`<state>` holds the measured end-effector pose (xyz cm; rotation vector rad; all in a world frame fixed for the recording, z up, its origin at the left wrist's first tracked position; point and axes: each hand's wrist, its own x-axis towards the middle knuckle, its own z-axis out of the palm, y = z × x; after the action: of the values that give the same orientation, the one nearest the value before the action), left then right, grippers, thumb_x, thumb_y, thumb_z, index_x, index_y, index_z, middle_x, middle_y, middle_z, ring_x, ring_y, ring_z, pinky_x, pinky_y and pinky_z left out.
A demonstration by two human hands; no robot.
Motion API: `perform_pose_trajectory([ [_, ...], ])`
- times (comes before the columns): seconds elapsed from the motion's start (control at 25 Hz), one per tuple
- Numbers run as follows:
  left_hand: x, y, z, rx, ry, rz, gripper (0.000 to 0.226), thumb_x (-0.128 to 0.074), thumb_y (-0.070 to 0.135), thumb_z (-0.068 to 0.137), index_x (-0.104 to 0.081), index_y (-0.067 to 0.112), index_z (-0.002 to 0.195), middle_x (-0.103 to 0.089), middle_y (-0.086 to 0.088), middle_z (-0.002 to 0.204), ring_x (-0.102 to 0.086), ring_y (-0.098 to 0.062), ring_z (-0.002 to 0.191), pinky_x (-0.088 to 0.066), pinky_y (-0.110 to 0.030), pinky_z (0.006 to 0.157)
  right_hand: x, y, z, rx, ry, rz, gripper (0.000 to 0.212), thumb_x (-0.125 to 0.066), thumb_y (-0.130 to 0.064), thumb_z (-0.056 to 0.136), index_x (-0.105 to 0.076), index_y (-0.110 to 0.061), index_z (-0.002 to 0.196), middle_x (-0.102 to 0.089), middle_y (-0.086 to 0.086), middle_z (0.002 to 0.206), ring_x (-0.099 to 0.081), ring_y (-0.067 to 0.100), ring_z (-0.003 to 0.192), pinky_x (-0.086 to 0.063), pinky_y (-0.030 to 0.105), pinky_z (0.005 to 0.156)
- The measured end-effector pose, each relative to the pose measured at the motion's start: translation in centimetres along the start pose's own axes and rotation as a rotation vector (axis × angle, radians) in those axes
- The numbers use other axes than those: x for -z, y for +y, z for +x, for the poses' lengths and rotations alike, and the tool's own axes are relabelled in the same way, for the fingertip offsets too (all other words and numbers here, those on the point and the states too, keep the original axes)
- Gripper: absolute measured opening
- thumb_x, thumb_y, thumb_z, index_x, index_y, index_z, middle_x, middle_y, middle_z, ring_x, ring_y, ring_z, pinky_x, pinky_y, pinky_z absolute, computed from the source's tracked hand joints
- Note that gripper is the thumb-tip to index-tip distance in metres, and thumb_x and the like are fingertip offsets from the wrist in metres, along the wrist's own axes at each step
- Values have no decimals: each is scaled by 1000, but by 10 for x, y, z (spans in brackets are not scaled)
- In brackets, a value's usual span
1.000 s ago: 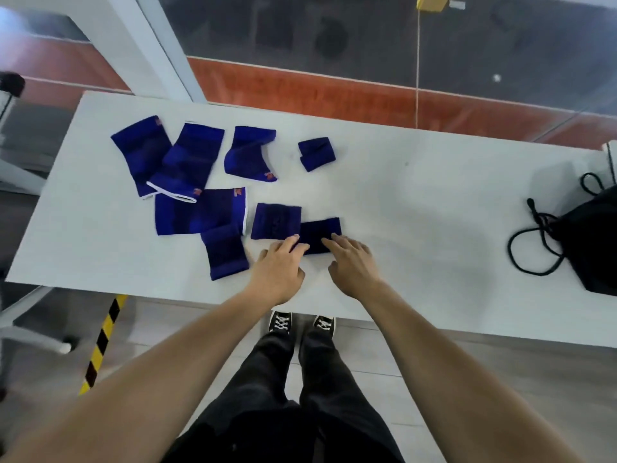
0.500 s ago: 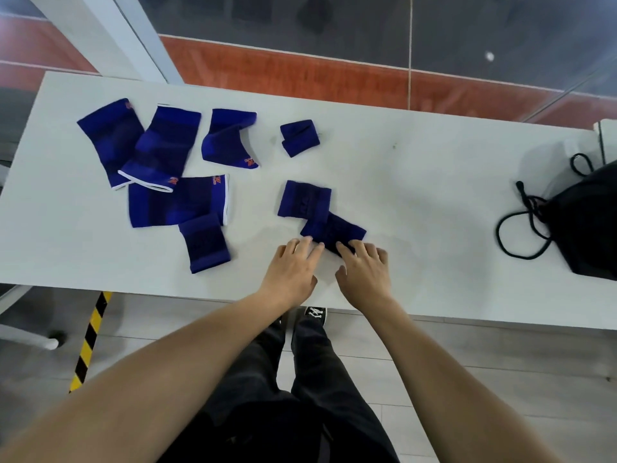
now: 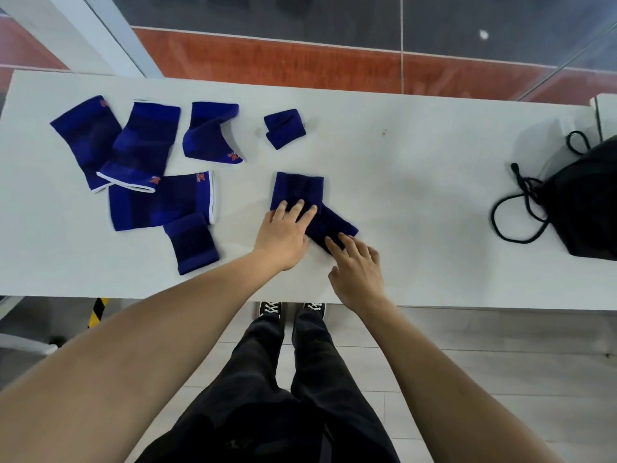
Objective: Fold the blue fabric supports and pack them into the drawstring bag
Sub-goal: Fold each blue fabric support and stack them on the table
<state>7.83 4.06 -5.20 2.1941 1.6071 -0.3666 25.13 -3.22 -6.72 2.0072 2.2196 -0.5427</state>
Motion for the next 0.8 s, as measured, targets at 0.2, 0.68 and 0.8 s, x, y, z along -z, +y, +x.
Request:
perform_pose_trajectory([
  [0.2, -5, -16, -14, 268, 40, -31, 62, -47, 36, 96, -29, 21, 153, -37, -11, 150, -44, -36, 125, -33, -47, 107, 2, -8, 6, -54, 48, -126, 69, -67, -20, 79, -50, -21, 146, -58, 6, 129, -54, 33, 112, -34, 51, 99],
  [0.68, -27, -34, -51, 180, 86, -149, 61, -50, 23, 93, -34, 15, 151, -29, -9, 161, -31, -32, 145, -26, -46, 118, -1, -24, 15, -10, 127, -44, 53, -63, -26, 83, -59, -15, 136, -58, 7, 141, -46, 29, 136, -25, 52, 114],
  [0.8, -30, -33, -59, 152, -10, -93, 72, -50, 28, 93, -19, 23, 158, -11, -2, 168, -15, -31, 152, -16, -51, 122, -4, -28, 16, -12, 9, -14, 66, -59, -28, 88, -43, -17, 151, -45, 9, 154, -37, 31, 143, -25, 50, 116],
])
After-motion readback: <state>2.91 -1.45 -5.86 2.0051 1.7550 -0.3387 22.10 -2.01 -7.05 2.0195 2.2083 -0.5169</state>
